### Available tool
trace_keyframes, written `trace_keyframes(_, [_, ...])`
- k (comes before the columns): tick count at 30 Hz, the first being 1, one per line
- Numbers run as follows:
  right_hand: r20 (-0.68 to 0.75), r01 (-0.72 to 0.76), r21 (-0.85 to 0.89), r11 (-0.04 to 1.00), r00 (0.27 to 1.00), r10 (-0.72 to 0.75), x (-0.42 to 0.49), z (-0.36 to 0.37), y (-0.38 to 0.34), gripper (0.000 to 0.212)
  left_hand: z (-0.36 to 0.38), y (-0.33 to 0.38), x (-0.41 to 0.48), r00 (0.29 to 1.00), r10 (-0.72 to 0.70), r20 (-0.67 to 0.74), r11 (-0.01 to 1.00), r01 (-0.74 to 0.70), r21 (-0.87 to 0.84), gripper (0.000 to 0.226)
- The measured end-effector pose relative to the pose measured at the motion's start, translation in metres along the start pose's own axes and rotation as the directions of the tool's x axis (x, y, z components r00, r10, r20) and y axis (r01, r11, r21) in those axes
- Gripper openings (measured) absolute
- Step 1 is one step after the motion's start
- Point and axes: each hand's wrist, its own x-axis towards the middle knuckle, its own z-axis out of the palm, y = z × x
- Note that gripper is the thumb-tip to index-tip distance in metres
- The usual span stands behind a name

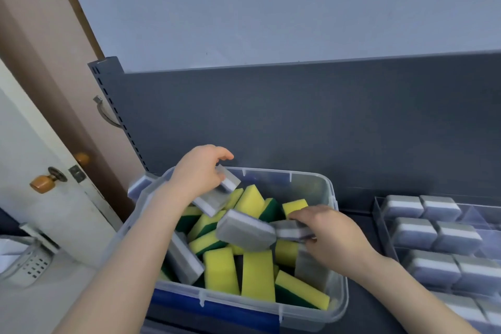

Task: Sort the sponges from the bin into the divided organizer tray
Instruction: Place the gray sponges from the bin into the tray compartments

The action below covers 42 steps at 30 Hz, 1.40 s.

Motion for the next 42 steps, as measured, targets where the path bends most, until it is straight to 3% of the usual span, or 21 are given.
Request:
trace_keyframes(4, [-0.110,-0.040,0.005,0.999,0.993,0.040,0.001,-0.011,-0.005,0.050,0.014,-0.001,0.011,0.986,0.033,0.163,0.984,-0.061,0.165,0.055])
trace_keyframes(8, [-0.175,-0.054,0.067,0.996,0.982,0.065,-0.005,-0.022,-0.011,0.050,0.026,-0.003,0.017,0.971,0.026,0.238,0.979,-0.073,0.190,0.050])
trace_keyframes(11, [-0.197,-0.065,0.122,0.990,0.976,0.088,-0.012,-0.028,-0.013,0.050,0.017,-0.009,0.017,0.999,0.028,0.033,0.999,-0.029,0.038,0.040])
trace_keyframes(13, [-0.224,-0.085,0.165,0.983,0.967,0.121,-0.017,-0.033,-0.013,0.050,0.003,-0.011,0.015,0.991,-0.008,-0.135,0.979,-0.020,-0.202,0.041])
trace_keyframes(15, [-0.252,-0.103,0.213,0.972,0.955,0.157,-0.021,-0.037,-0.013,0.050,-0.010,-0.007,0.009,0.977,-0.045,-0.207,0.894,-0.053,-0.445,0.040])
trace_keyframes(18, [-0.293,-0.112,0.283,0.953,0.935,0.197,-0.025,-0.043,-0.013,0.048,-0.021,0.006,-0.003,0.989,-0.060,-0.136,0.659,-0.063,-0.749,0.036])
trace_keyframes(22, [-0.311,-0.131,0.331,0.935,0.920,0.239,-0.032,-0.048,-0.009,0.046,-0.019,0.022,-0.016,0.998,-0.056,-0.019,0.392,0.004,-0.920,0.034])
trace_keyframes(24, [-0.325,-0.135,0.351,0.927,0.910,0.256,-0.036,-0.049,-0.006,0.046,-0.014,0.031,-0.021,0.994,-0.107,0.000,0.306,0.033,-0.951,0.033])
trace_keyframes(30, [-0.402,-0.118,0.404,0.907,0.868,0.292,-0.051,-0.052,0.008,0.044,0.017,0.063,-0.037,0.985,-0.174,0.019,0.265,0.066,-0.962,0.030])
trace_keyframes(32, [-0.443,-0.117,0.417,0.901,0.840,0.314,-0.057,-0.055,0.013,0.042,0.027,0.073,-0.042,0.989,-0.147,0.034,0.335,0.082,-0.939,0.044])
trace_keyframes(36, [-0.487,-0.116,0.475,0.873,0.791,0.370,-0.067,-0.063,0.028,0.041,0.044,0.095,-0.052,0.994,0.041,0.103,0.557,0.062,-0.828,0.069])
trace_keyframes(39, [-0.475,-0.127,0.494,0.860,0.789,0.390,-0.076,-0.067,0.038,0.042,0.053,0.118,-0.058,0.995,0.074,0.066,0.582,0.011,-0.813,0.068])
trace_keyframes(42, [-0.480,-0.154,0.509,0.847,0.766,0.428,-0.089,-0.072,0.052,0.043,0.060,0.140,-0.060,0.999,0.020,-0.026,0.539,-0.033,-0.842,0.051])
